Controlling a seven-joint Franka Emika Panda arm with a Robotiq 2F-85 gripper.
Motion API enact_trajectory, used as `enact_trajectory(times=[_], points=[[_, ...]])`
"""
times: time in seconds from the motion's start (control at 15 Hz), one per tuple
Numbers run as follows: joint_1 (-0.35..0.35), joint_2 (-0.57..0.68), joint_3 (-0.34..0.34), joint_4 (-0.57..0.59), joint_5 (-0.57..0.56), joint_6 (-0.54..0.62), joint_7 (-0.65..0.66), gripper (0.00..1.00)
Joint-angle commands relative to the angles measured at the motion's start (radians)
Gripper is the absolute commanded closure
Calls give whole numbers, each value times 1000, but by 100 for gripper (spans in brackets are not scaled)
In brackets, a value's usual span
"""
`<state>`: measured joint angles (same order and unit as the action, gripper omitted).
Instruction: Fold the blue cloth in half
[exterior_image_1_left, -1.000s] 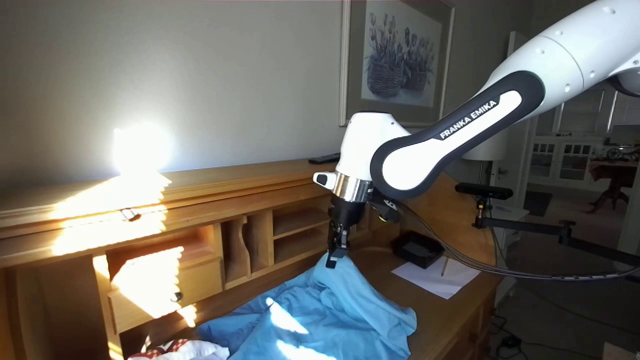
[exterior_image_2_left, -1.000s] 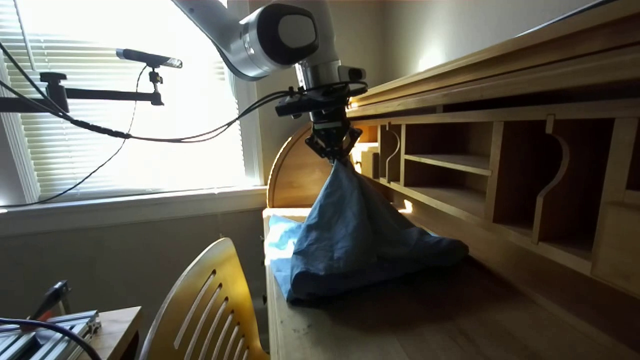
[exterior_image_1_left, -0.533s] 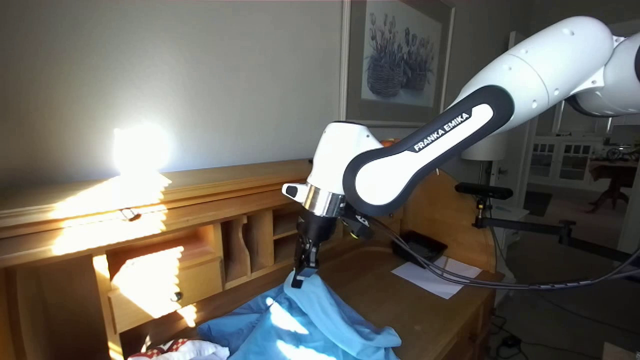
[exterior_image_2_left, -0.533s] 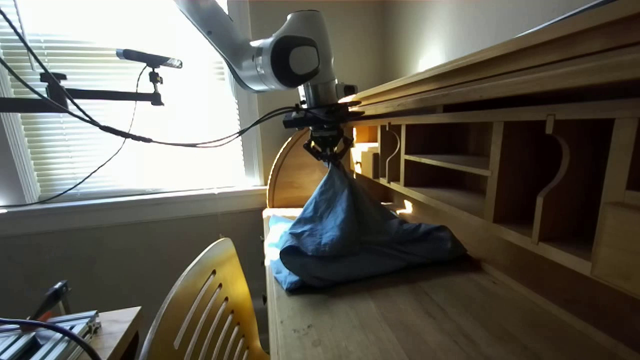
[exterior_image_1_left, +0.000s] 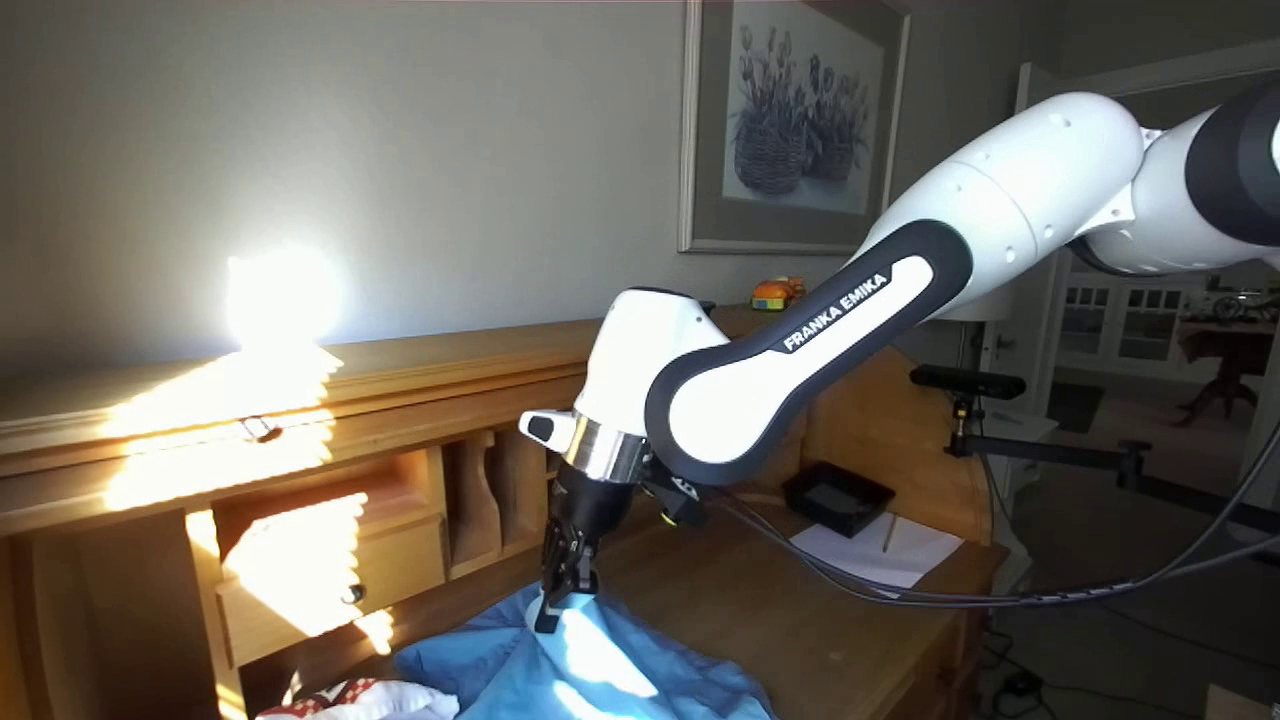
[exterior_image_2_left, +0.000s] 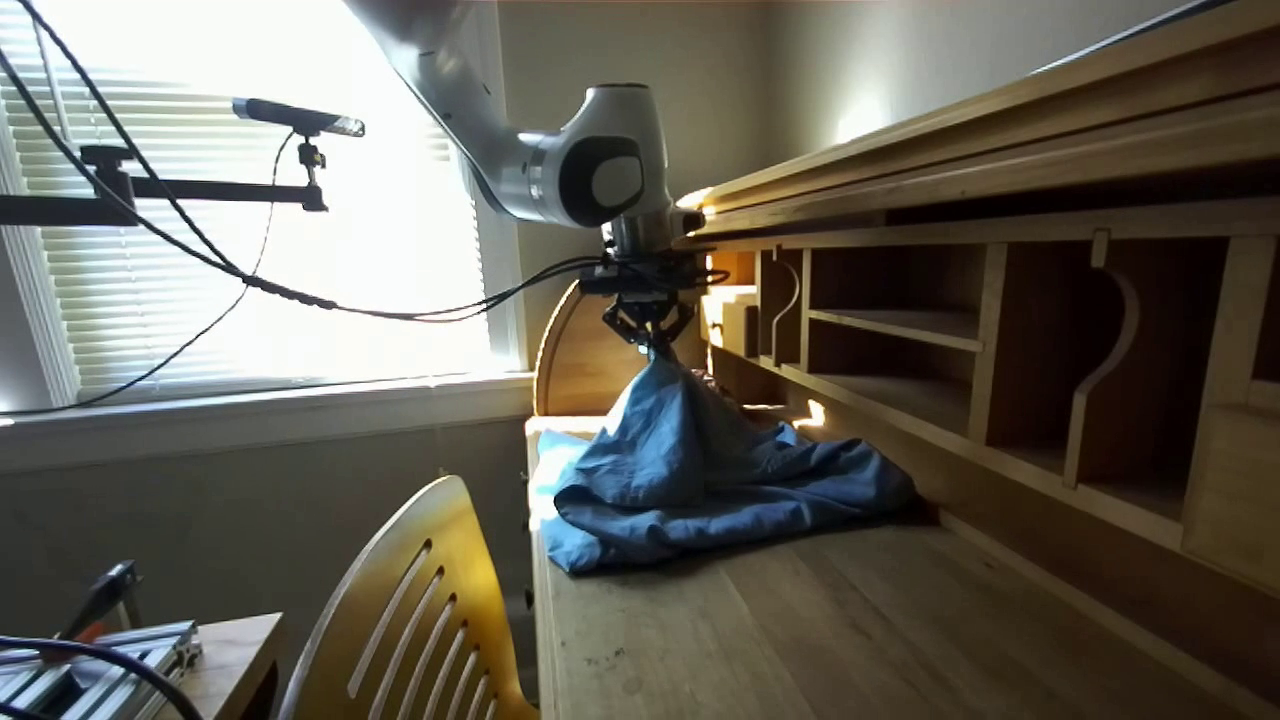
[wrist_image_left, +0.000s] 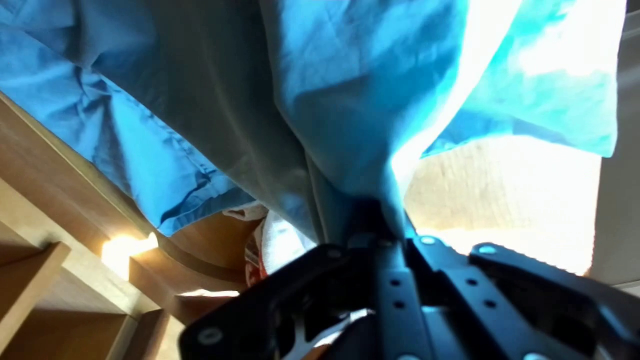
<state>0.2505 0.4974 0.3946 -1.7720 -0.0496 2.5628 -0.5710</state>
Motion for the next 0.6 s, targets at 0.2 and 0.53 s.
enact_trajectory(times=[0.2,0.53], points=[[30,126,17,98,-20,16,-77,100],[41,197,41,134,-14,37,-129,100]])
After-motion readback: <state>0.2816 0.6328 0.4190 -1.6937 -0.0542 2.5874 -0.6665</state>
